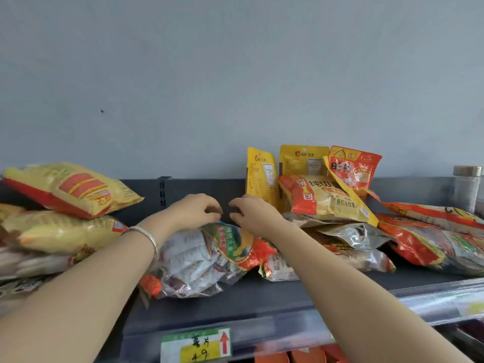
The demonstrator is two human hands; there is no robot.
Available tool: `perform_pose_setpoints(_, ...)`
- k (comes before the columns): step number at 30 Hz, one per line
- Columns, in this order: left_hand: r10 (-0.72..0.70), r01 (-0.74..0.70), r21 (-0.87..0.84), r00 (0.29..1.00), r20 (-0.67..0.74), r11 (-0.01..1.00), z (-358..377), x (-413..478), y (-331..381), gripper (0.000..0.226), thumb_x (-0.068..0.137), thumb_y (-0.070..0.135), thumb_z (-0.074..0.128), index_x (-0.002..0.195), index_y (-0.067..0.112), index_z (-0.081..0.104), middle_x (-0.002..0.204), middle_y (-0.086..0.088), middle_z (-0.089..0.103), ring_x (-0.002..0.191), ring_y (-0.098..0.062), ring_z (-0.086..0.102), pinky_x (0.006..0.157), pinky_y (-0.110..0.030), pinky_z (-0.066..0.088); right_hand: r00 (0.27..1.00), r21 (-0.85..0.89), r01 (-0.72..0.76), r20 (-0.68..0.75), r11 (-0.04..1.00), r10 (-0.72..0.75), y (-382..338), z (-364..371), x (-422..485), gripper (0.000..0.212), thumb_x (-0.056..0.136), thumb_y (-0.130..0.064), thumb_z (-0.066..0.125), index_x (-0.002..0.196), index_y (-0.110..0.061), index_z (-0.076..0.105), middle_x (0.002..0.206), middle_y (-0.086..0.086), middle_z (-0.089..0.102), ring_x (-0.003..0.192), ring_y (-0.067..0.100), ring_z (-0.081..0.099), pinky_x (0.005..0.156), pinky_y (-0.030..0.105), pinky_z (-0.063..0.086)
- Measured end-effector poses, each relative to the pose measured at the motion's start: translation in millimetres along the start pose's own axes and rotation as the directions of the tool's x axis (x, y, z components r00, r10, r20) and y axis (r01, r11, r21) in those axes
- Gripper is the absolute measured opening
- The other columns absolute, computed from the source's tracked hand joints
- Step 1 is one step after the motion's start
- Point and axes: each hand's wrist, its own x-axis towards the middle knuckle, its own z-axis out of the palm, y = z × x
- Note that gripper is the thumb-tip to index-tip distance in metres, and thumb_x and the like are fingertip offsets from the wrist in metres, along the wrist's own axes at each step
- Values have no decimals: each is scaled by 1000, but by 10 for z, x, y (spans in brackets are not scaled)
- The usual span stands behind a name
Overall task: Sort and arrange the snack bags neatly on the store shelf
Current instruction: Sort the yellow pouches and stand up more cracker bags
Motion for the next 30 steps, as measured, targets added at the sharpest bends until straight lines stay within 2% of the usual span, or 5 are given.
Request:
perform_pose_setpoints(6, -94, 97, -10, 984, 148, 995, -58, -457, -506, 43, 95, 34, 51, 135, 19, 48, 139, 1, 48, 126, -17, 46, 104, -29, 35, 963, 74, -212, 184, 974, 195, -419, 230, 161, 40, 99, -33, 39, 125, -9, 57, 122, 13, 62, 106, 31, 59, 91, 40, 50)
perform_pose_setpoints(11, -186, 200, -72, 969, 163, 977, 58, -625, -671, 60, 95, 44, 47, 146, 17, 30, 148, -6, 37, 133, -23, 39, 106, -31, 33, 889, -48, -364, 282, 930, 362, -587, 243, 91, 70, 95, -58, 35, 147, -11, 32, 147, 13, 42, 129, 33, 45, 102, 40, 40)
perform_pose_setpoints(15, -241, 254, -132, 965, 104, 958, 96, -673, -681, 56, 94, 44, 47, 142, 19, 34, 142, -10, 41, 129, -26, 41, 99, -32, 36, 859, -63, -445, 253, 893, 445, -607, 316, 47, 78, 88, -70, 33, 147, -18, 32, 145, 10, 44, 126, 34, 48, 101, 45, 43)
perform_pose_setpoints(23, -258, 267, -292, 964, 71, 918, 142, -806, -743, 60, 94, 36, 50, 146, 18, 28, 147, -11, 35, 129, -27, 42, 99, -32, 37, 840, -80, -525, 114, 847, 531, -724, 342, -129, 60, 92, -62, 32, 133, -21, 47, 117, 6, 59, 105, 29, 56, 78, 38, 43)
perform_pose_setpoints(30, -353, 385, -620, 918, 182, 683, 176, -965, -802, 72, 91, 33, 59, 149, 25, 15, 146, -5, 33, 114, -27, 50, 64, -34, 54, 827, -114, -556, 22, 823, 562, -839, 374, -171, 55, 95, -56, 29, 128, -19, 51, 119, 9, 59, 107, 32, 57, 75, 37, 40)
